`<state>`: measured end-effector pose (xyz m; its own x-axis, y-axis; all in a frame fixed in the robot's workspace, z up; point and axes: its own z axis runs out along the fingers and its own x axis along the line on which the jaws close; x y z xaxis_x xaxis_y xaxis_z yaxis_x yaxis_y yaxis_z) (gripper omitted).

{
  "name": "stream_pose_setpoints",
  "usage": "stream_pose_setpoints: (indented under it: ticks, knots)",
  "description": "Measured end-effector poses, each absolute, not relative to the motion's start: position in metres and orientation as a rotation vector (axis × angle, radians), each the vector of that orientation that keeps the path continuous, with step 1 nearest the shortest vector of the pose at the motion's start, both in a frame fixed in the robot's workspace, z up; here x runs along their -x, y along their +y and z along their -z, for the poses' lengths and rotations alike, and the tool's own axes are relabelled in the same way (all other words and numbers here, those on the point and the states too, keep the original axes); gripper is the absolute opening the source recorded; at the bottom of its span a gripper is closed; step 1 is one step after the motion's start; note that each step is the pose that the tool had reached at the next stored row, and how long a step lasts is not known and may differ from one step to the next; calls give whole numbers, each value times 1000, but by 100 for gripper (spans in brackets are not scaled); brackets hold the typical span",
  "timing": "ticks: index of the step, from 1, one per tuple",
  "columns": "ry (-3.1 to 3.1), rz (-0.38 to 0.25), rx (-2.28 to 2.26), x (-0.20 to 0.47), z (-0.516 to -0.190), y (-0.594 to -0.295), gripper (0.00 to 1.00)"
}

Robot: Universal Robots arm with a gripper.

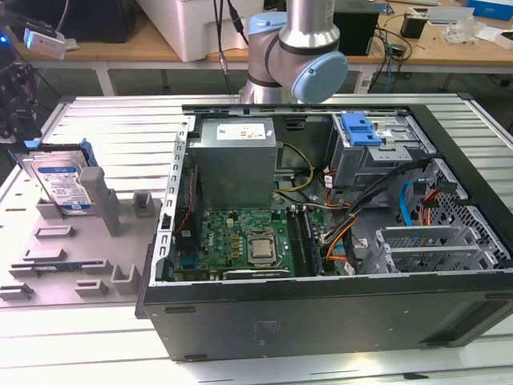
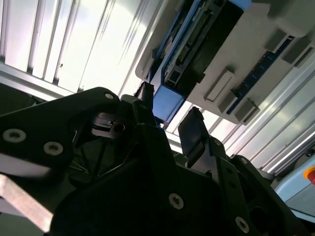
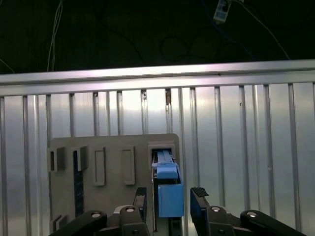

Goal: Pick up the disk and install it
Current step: 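Pick up the disk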

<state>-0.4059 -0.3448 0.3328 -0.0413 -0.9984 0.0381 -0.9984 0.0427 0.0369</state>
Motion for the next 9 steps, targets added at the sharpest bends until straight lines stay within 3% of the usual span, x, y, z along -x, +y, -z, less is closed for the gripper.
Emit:
stream_pose_setpoints:
  ticks: [9]
  knots:
    - [-2228,0,-2140,406,-329,-344,48]
